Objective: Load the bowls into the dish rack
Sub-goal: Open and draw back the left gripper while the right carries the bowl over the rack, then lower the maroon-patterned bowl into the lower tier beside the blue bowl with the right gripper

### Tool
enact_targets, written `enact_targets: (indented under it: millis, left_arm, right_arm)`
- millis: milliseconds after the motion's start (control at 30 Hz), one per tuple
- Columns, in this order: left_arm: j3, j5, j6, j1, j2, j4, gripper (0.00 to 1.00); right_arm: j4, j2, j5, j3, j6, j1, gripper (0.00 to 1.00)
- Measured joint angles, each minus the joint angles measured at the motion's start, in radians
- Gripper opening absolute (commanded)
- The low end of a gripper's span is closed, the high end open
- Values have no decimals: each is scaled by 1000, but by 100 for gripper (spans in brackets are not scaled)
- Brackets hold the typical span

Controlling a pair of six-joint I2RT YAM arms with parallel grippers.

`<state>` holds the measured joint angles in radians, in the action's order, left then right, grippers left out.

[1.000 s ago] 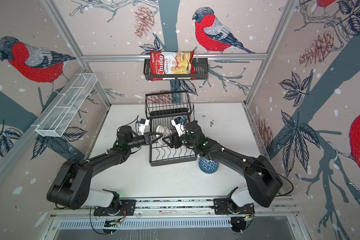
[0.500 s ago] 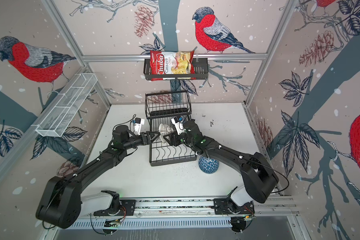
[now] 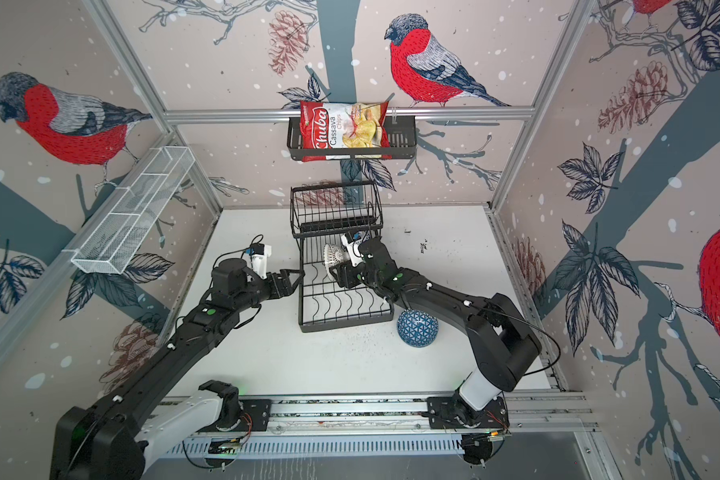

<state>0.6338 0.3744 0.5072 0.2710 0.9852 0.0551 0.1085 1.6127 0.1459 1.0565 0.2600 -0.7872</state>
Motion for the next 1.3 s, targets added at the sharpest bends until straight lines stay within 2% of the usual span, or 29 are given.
enact_targets:
  millis: [300, 700, 1033, 1300]
  left_arm:
    - [-43, -89, -8, 0, -60, 69, 86]
    - [-52, -140, -8, 0, -70, 89, 86]
    - [-56, -142, -2, 0, -90, 91, 87]
    - [-59, -141, 10, 0, -90, 91, 87]
  right_arm:
    - [-69, 76, -153, 74, -103, -36, 56]
    - [-98, 211, -334, 203, -275, -88, 57]
    - [-112, 351, -495, 304, -419, -139, 58]
    - [-95, 399, -599, 359, -500, -150, 59]
